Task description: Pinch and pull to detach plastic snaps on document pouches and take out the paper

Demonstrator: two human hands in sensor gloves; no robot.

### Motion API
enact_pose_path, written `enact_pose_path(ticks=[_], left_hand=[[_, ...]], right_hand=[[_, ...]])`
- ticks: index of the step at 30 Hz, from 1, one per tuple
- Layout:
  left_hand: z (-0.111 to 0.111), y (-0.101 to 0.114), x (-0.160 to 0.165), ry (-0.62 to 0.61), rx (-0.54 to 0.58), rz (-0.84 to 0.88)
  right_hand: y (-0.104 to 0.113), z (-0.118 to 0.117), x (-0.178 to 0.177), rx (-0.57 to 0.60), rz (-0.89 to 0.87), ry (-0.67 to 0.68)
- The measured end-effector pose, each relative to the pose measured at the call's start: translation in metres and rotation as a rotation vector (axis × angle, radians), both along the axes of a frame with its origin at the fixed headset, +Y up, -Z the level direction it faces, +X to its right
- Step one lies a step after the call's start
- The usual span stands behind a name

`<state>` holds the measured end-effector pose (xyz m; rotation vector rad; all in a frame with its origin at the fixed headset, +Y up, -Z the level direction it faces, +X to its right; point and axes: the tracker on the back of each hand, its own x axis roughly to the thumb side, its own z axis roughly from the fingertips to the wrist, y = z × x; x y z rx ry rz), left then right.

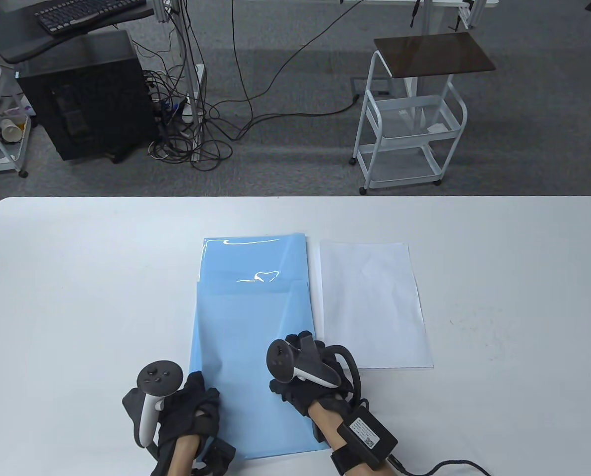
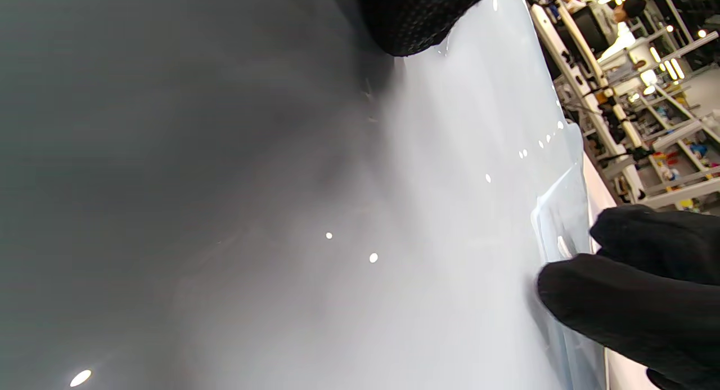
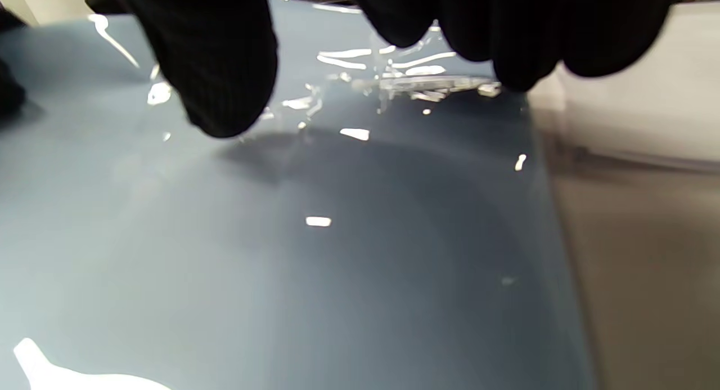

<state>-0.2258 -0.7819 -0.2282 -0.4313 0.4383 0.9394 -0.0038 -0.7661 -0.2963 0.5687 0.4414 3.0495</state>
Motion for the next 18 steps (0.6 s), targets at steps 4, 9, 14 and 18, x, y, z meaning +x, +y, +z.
enact_pose_path(ticks=[4, 9, 14, 18], left_hand=[[0.000, 0.000, 0.000, -0.002, 0.001, -0.005], [0.001, 0.000, 0.001, -0.002, 0.003, -0.019], [0.001, 0.000, 0.001, -0.001, 0.002, -0.024], [0.001, 0.000, 0.001, 0.000, 0.002, -0.025]], right_hand=[[-0.007, 0.000, -0.008, -0.002, 0.050, 0.018], [-0.005, -0.002, -0.015, 0.012, 0.095, 0.030], [-0.007, -0.001, -0.025, 0.081, 0.157, 0.061], [-0.015, 0.001, -0.039, 0.184, 0.283, 0.106]])
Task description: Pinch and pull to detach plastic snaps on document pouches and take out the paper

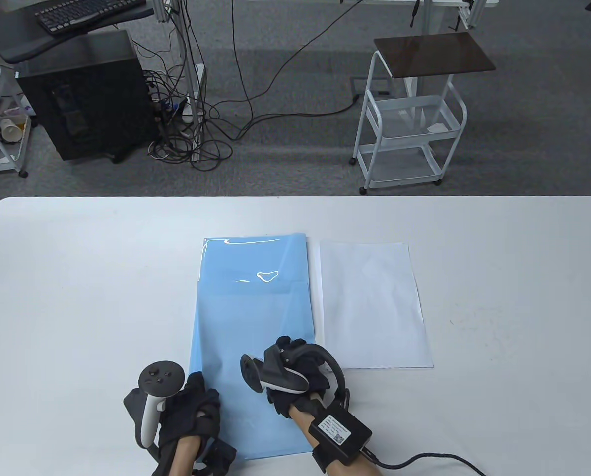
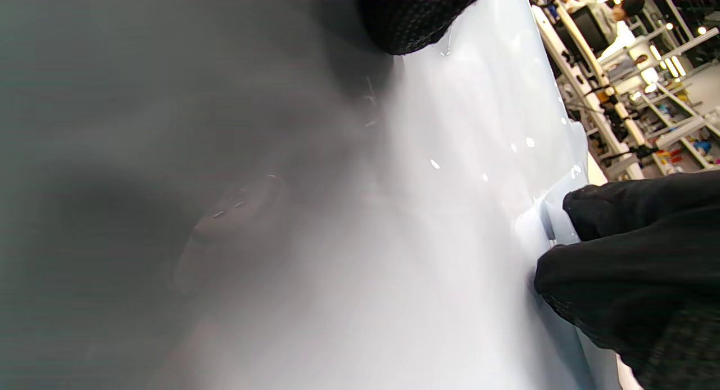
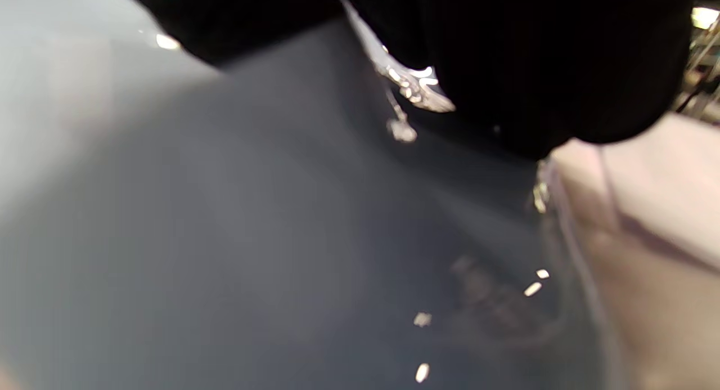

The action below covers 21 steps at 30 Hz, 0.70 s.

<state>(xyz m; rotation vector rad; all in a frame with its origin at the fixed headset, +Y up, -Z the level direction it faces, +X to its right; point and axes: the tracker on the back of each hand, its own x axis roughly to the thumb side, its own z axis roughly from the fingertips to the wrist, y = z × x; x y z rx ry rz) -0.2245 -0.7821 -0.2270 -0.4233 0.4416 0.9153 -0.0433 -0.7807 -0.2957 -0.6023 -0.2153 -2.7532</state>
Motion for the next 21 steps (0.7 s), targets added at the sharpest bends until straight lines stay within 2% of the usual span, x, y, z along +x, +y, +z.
enact_pose_path(ticks=[7, 16, 17, 18, 21], left_hand=[[0.000, 0.000, 0.001, -0.002, 0.002, -0.015], [0.000, 0.000, 0.000, -0.005, -0.009, -0.017], [0.000, 0.000, 0.000, -0.001, -0.014, -0.030], [0.000, 0.000, 0.000, -0.009, -0.016, -0.025], [0.000, 0.000, 0.000, -0.004, -0.015, -0.021]], right_hand=[[0.000, -0.009, 0.000, 0.046, -0.023, -0.030], [-0.001, -0.013, -0.007, 0.094, 0.010, 0.012], [-0.002, -0.015, -0.006, 0.158, 0.034, 0.003], [0.002, -0.015, -0.003, 0.168, 0.034, 0.037], [0.007, -0.016, 0.005, 0.128, -0.036, -0.011]])
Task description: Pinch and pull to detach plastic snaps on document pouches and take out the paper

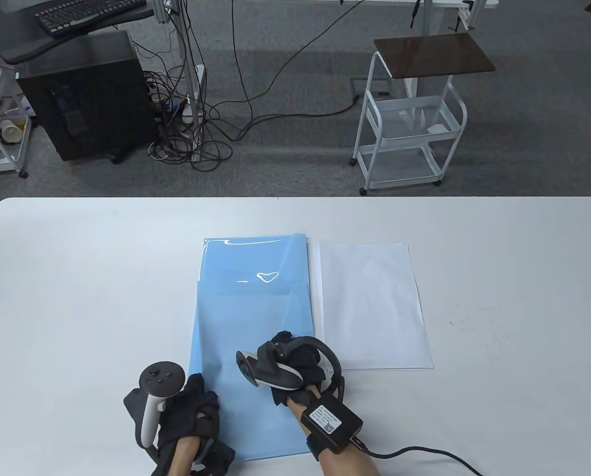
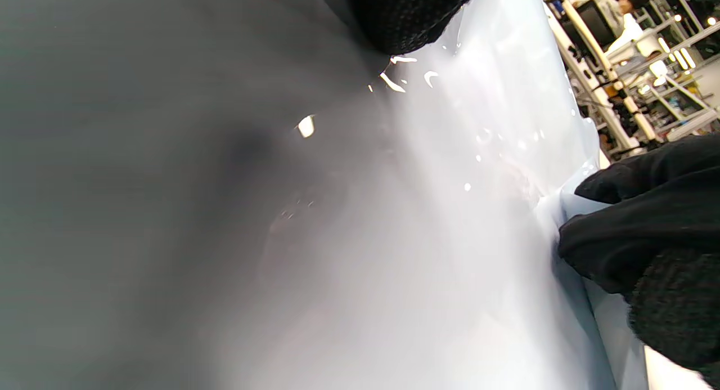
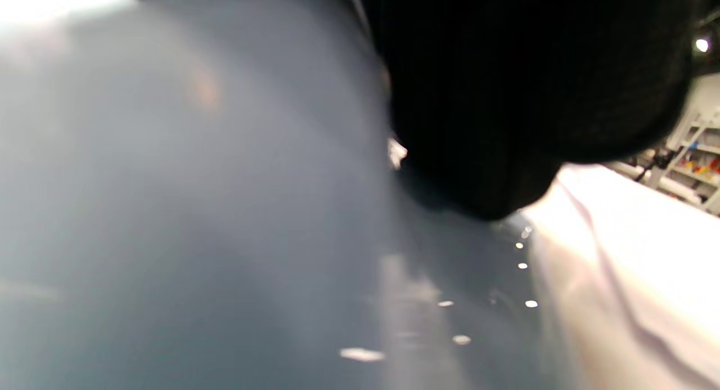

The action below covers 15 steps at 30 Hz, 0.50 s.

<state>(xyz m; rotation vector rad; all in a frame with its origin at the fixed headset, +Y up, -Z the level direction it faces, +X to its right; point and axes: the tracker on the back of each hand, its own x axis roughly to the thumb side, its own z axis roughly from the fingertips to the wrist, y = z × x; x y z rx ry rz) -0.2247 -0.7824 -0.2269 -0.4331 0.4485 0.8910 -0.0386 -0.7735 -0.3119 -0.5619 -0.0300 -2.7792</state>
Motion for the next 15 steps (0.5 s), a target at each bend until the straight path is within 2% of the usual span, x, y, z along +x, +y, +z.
enact_pose_path(ticks=[3, 7, 11, 15], left_hand=[[0.001, 0.000, 0.000, 0.006, -0.003, 0.014], [0.000, 0.000, 0.000, 0.008, -0.003, 0.019], [0.001, 0.000, -0.001, 0.009, -0.003, 0.024], [0.001, -0.001, -0.001, 0.009, -0.002, 0.027]], right_hand=[[0.004, -0.004, 0.008, -0.053, -0.093, -0.046], [0.016, -0.002, 0.022, -0.067, -0.162, -0.073], [0.035, 0.007, 0.036, -0.021, -0.192, -0.057], [0.048, 0.017, 0.052, 0.059, -0.110, -0.009]])
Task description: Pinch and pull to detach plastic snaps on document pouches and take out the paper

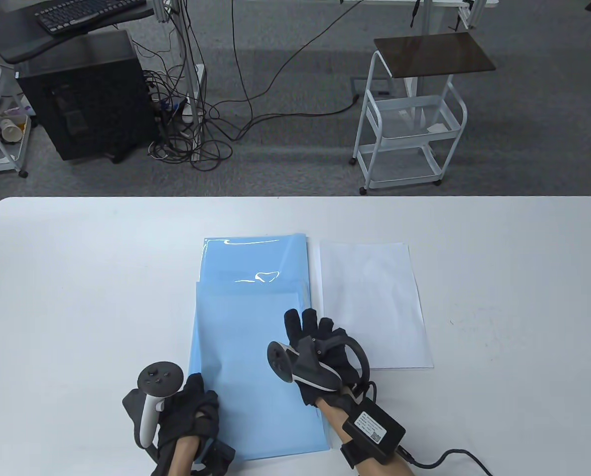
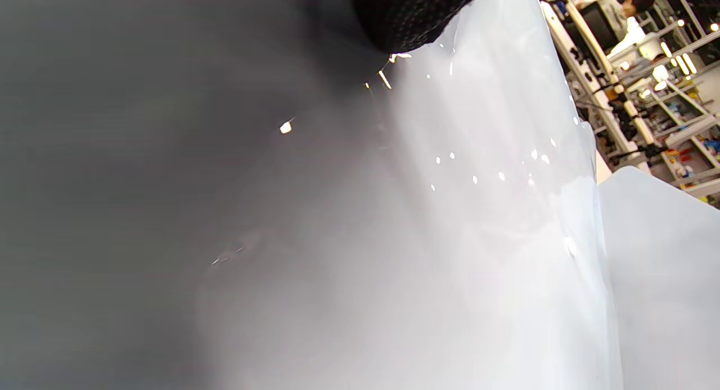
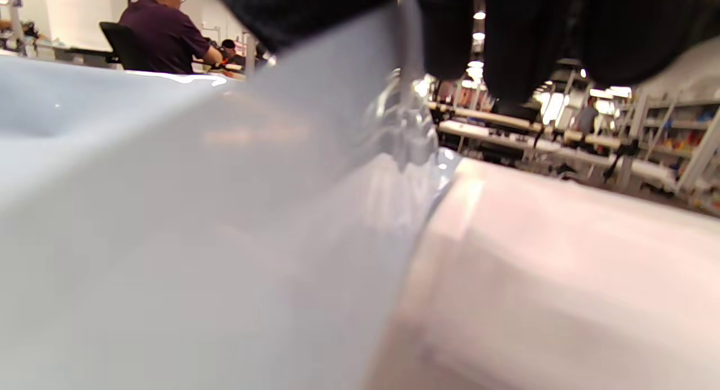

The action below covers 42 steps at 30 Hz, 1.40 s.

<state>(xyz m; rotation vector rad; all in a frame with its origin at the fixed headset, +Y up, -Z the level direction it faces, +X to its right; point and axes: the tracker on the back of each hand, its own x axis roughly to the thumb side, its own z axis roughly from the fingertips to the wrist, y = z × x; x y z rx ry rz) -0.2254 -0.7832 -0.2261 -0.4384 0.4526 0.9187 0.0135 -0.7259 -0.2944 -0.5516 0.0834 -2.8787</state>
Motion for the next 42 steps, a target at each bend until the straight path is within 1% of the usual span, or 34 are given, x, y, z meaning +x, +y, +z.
enact_pose_path(ticks=[2, 5, 8, 10, 13, 15, 18, 20, 22, 23, 25, 28, 30, 31, 36, 42], left_hand=[[0.000, 0.000, 0.000, 0.000, 0.000, 0.000], [0.000, 0.000, 0.000, 0.002, 0.001, 0.002], [0.000, 0.000, 0.000, 0.004, 0.002, -0.001], [0.000, 0.000, 0.000, 0.006, 0.004, -0.005], [0.000, 0.000, 0.000, 0.005, 0.007, -0.012], [0.000, 0.000, 0.000, 0.005, 0.007, -0.012], [0.001, 0.000, 0.000, 0.007, 0.007, -0.006], [0.001, 0.000, 0.000, 0.006, 0.008, -0.005], [0.001, 0.000, 0.000, 0.006, 0.008, -0.002], [0.001, 0.000, 0.000, 0.006, 0.007, 0.004], [0.001, 0.000, 0.000, 0.010, 0.007, 0.021], [0.002, 0.000, -0.001, 0.016, 0.010, 0.053], [0.002, 0.000, -0.001, 0.015, 0.015, 0.071], [0.002, 0.000, -0.002, 0.016, 0.019, 0.087], [0.003, -0.001, -0.008, 0.036, 0.025, 0.206], [0.004, -0.002, -0.009, 0.034, 0.031, 0.380]], right_hand=[[0.002, 0.004, 0.006, 0.025, 0.068, 0.019], [0.001, 0.012, 0.014, 0.010, 0.175, 0.069], [-0.001, 0.021, 0.020, 0.007, 0.235, 0.158], [-0.003, 0.028, 0.023, -0.027, 0.217, 0.256], [-0.005, 0.038, 0.028, -0.042, 0.169, 0.325], [-0.007, 0.041, 0.031, -0.066, 0.123, 0.328], [-0.011, 0.039, 0.038, -0.157, 0.001, 0.249], [-0.013, 0.036, 0.046, -0.193, -0.115, 0.171], [-0.015, 0.033, 0.054, -0.271, -0.230, 0.061], [-0.016, 0.032, 0.056, -0.265, -0.289, 0.039], [-0.021, 0.027, 0.064, -0.323, -0.409, -0.038], [-0.031, 0.022, 0.070, -0.389, -0.525, -0.097], [-0.037, 0.021, 0.073, -0.404, -0.564, -0.115], [-0.038, 0.020, 0.076, -0.381, -0.577, -0.116], [-0.045, 0.017, 0.084, -0.375, -0.647, -0.137], [-0.052, 0.014, 0.084, -0.329, -0.587, -0.132]])
